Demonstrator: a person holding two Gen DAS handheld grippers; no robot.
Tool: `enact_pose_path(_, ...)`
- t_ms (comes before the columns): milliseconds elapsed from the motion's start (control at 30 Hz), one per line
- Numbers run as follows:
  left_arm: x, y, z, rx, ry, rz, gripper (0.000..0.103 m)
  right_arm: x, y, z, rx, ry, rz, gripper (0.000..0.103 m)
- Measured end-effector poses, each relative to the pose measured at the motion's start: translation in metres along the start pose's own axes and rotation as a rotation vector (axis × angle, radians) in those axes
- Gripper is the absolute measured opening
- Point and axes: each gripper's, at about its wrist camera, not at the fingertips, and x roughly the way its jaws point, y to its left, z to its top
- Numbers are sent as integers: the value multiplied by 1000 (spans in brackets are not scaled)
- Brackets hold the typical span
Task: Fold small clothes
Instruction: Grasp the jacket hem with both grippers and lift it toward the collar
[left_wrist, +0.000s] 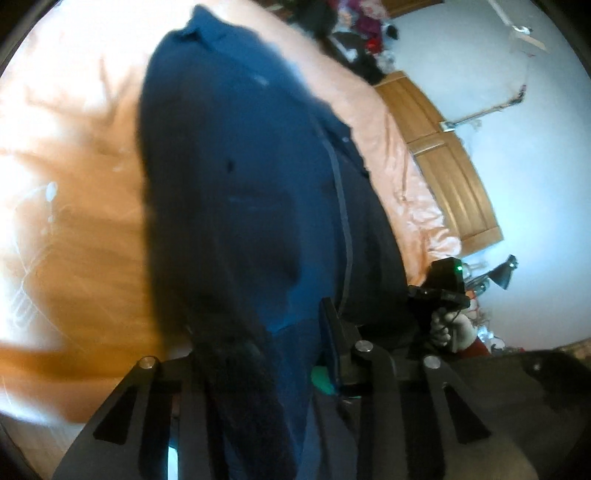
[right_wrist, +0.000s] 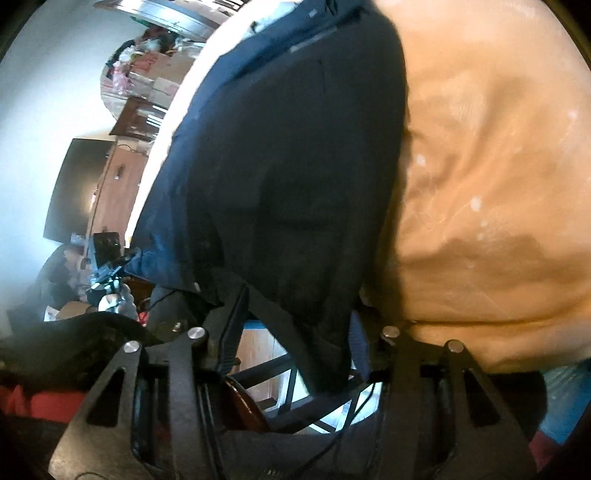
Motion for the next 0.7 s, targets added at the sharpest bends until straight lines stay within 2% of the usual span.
enact_pose_path(133, 10, 18, -3, -54, 11, 9, 24, 29, -7, -1, 4, 59, -74, 59)
enact_pose_path(200, 17, 19, -5, -71, 20, 3, 17, 35, -7, -3, 14, 61, -92, 59)
enact_pose_path(267, 18, 10, -6, -48, 16, -12, 17, 31, -5, -4, 10, 45, -95, 59)
enact_pose_path(300, 19, 6, -5, -37, 18, -4, 17, 31, -5, -4, 10, 37, -98, 59)
enact_pose_path(333, 20, 6, -4, -24, 22, 36, 17, 33, -7, -4, 11, 31, -106, 58)
enact_pose_path(367, 23, 7, -2, -18, 23, 97, 17, 37, -7, -3, 11, 27, -120, 54)
enact_pose_path(400, 28, 13, -1, -34, 30, 102, 15, 36, -8, -4, 9, 17, -139, 47)
enact_pose_path(433, 28, 15, 0, -52, 16, 103, 14, 34, -6, -4, 10, 1, -146, 20)
enact_pose_path(467, 25, 10, 1, -67, -6, 104, 6, 20, 1, -6, 10, -43, -87, 16)
enact_pose_path(500, 20, 3, 1, -65, -29, 81, 4, 7, 10, -7, 4, -88, -42, 14)
enact_pose_path(600, -8, -37, 10, -30, -141, -32, 4, -40, 38, -5, -6, -223, 93, 7)
enact_pose_path(700, -34, -61, 35, -24, -265, -145, 4, -70, 58, 12, -20, -315, 194, 6)
